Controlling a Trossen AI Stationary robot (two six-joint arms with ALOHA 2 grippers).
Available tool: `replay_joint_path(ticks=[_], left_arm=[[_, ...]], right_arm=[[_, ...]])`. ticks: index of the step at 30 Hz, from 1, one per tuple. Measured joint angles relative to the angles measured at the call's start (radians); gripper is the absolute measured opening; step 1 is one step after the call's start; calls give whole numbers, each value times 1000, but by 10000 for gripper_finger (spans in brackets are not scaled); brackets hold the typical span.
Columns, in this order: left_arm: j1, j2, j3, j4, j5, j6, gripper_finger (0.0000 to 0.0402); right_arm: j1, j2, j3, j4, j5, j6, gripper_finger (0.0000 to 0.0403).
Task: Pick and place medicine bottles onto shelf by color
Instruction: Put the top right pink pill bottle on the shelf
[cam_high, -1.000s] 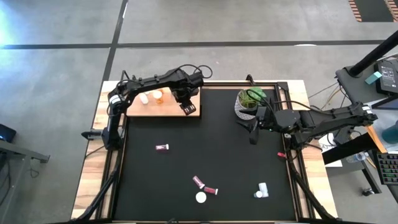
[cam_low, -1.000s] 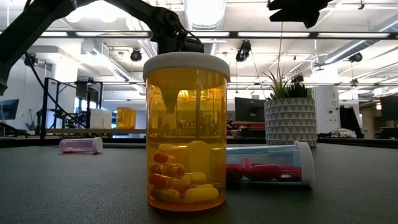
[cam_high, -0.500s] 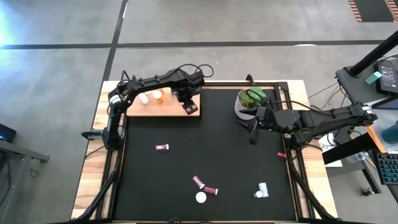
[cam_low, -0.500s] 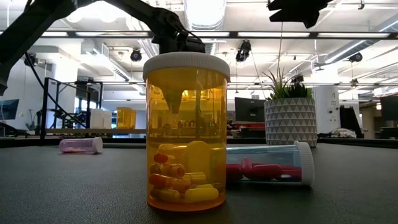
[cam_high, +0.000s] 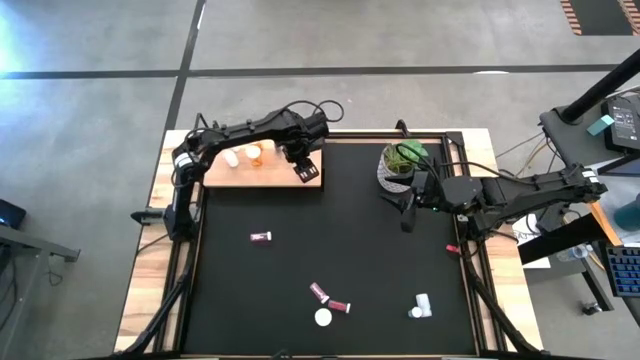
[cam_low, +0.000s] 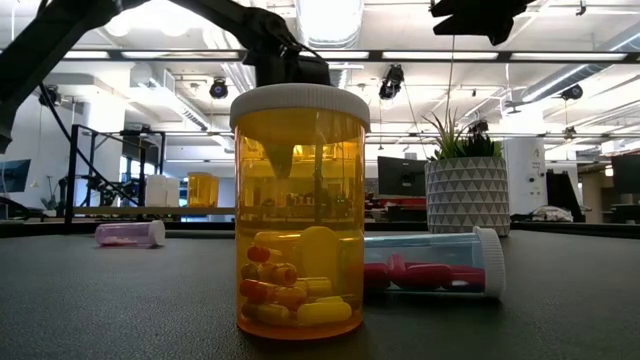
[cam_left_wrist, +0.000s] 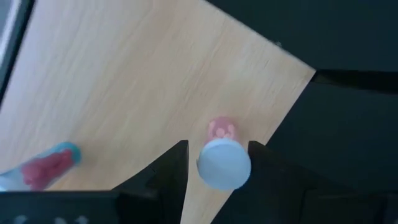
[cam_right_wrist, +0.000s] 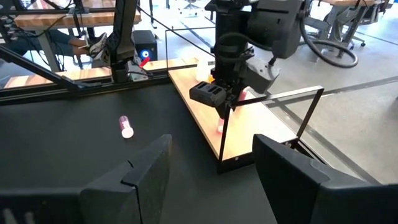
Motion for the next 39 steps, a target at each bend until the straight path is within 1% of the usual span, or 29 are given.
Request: replay_joint_path(ticks=[8, 18, 22, 26, 29, 33, 35, 39], left_arm=[[-2, -19, -3, 50, -8, -3, 149], [-3, -65, -11, 96, -50, 5, 149], [-9, -105, -51, 138, -50, 8, 149], [-20, -190, -174, 301, -55, 8, 149], [-40, -273, -308, 483, -107, 9, 149], [-71, -403, -534, 779, -184, 50, 149], [-83, -471, -654, 931, -188, 78, 149], [-89, -593, -882, 1221, -188, 66, 148]], right_arm=[[0, 0, 0, -1, 0, 0, 217], [0, 0, 0, 0, 0, 0, 217], [0, 0, 0, 0, 0, 0, 217], [0, 1, 0, 0, 0, 0, 217], [0, 1, 0, 0, 0, 0, 217], [0, 1, 0, 0, 0, 0, 217], [0, 1, 0, 0, 0, 0, 217], [0, 1, 0, 0, 0, 0, 217]])
